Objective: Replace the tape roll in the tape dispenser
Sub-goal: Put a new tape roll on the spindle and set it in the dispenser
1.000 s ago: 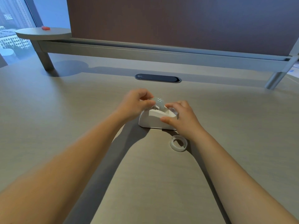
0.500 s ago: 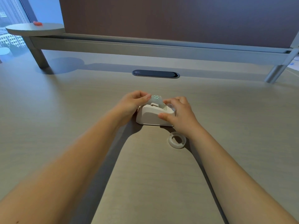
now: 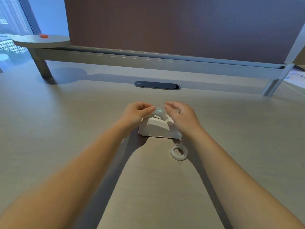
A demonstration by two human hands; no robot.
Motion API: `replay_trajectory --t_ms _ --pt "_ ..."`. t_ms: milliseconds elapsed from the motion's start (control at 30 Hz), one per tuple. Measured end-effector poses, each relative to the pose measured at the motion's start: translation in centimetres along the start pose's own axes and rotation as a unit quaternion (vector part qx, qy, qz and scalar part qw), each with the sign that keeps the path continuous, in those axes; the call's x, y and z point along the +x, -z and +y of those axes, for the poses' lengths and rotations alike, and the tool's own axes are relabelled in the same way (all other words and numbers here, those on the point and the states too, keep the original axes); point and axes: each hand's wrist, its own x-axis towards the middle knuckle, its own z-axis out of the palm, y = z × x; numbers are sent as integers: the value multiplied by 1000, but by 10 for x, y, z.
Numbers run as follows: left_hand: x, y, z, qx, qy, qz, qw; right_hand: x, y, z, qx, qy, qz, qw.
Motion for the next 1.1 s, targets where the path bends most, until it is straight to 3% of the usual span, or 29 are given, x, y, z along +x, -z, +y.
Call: replay_trajectory --t_ms 167,400,833,1100 --pt "-3 4 2 -15 1 25 1000 1 -8 -9 -17 -26 -10 999" --pt "-12 15 -8 27 -10 28 999 -1 -4 -16 28 -41 41 998" --pt "-15 17 -8 55 -1 29 998 16 12 -31 -163 -46 -84 982" --pt "-14 18 -9 61 9 22 998 8 6 -38 -396 -4 -130 909"
